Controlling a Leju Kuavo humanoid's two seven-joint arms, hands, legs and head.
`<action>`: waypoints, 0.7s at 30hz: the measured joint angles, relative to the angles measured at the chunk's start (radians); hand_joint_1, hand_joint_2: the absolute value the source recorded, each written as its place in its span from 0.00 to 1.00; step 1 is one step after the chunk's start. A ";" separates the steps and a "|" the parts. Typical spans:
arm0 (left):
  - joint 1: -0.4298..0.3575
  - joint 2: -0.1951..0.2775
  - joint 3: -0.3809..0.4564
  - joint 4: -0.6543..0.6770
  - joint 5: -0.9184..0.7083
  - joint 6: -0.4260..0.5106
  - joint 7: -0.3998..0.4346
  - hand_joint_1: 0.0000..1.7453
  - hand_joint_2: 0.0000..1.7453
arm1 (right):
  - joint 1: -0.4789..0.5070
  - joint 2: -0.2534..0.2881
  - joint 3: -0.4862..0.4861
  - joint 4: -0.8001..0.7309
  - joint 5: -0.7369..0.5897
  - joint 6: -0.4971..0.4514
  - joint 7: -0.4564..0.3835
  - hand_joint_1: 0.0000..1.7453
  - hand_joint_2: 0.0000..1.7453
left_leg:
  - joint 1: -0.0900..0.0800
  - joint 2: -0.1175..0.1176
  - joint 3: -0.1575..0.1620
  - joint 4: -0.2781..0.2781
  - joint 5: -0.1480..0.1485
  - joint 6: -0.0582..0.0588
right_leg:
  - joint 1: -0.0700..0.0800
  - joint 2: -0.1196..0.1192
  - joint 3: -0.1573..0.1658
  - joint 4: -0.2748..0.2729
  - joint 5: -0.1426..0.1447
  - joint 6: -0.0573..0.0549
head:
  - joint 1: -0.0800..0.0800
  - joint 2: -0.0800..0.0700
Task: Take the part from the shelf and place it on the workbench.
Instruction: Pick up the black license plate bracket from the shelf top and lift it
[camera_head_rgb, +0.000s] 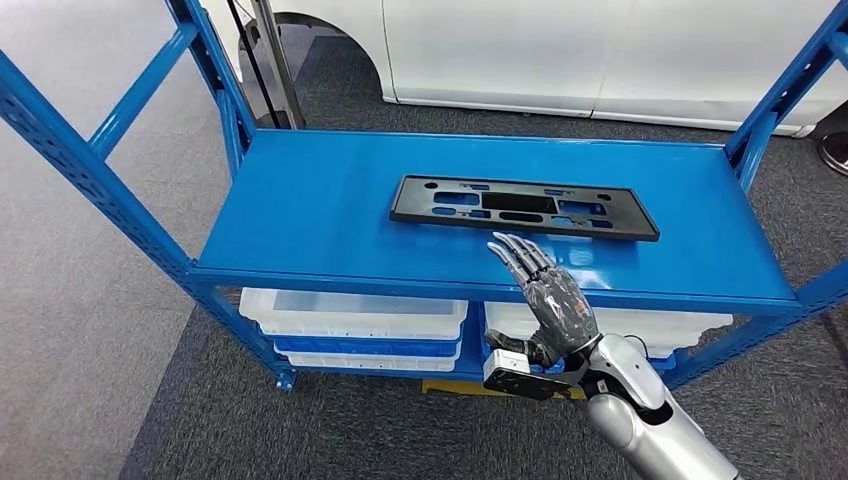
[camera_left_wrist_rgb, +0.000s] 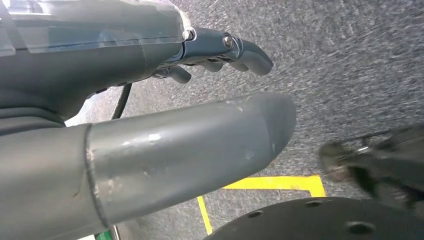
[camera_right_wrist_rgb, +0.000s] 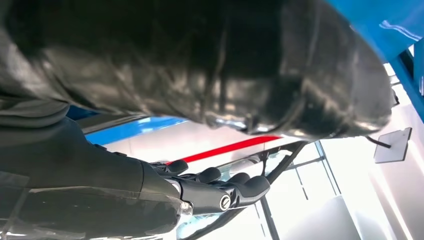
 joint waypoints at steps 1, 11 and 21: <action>0.002 0.000 0.000 0.000 -0.001 -0.001 -0.002 0.00 0.00 | 0.002 0.001 0.000 0.000 0.000 -0.001 0.001 0.00 0.00 | 0.000 0.001 0.008 -0.061 0.061 0.002 | -0.001 0.000 0.018 0.000 -0.013 0.004 | 0.000 0.000; 0.002 0.001 0.000 0.003 -0.016 -0.009 -0.010 0.00 0.00 | 0.004 0.003 -0.020 -0.001 0.001 -0.012 0.005 0.00 0.00 | -0.007 -0.005 0.121 -0.249 0.086 0.064 | 0.002 0.003 -0.030 0.150 -0.087 0.046 | 0.001 0.000; 0.004 -0.004 -0.001 0.010 -0.026 -0.013 -0.025 0.00 0.00 | 0.001 0.004 -0.047 0.016 0.002 -0.012 0.010 0.00 1.00 | -0.023 -0.020 0.217 -0.254 0.006 0.052 | 0.037 0.009 -0.157 0.038 0.109 -0.013 | -0.004 0.000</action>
